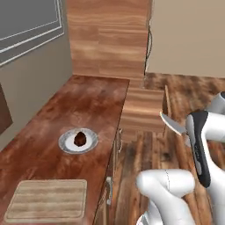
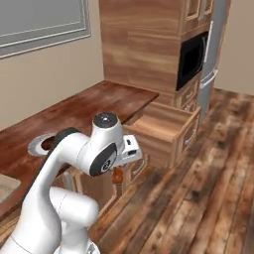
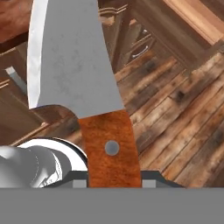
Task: Pick up the knife from the drawer and place it on the cutting board. Then place the meat from the plate to the cutting board.
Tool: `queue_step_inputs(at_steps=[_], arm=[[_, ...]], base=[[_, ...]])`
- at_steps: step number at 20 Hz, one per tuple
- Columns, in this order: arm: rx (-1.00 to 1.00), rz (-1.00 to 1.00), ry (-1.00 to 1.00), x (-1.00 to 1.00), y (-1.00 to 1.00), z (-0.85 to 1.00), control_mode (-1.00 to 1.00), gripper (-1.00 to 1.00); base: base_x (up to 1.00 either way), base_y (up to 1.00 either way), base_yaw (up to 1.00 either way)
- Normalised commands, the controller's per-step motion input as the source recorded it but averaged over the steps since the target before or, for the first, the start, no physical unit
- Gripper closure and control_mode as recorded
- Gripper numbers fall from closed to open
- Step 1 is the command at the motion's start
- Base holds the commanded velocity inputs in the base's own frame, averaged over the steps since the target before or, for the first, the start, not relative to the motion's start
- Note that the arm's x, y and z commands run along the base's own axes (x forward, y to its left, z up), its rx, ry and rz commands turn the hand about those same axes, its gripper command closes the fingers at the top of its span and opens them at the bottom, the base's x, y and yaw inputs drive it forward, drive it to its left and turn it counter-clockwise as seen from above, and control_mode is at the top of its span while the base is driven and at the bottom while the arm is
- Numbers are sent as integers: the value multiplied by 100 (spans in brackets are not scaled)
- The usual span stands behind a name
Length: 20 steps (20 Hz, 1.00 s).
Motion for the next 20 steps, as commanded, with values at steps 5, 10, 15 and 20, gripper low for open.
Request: queue_step_inputs(at_steps=[5,10,15,20], arm=[[0,0,0,0,0,0,100,100],[0,0,0,0,0,0,100,100],[0,0,0,0,0,0,100,100],[0,0,0,0,0,0,100,100]], base=[[32,0,82],[22,0,92],[31,0,77],[20,62,67]])
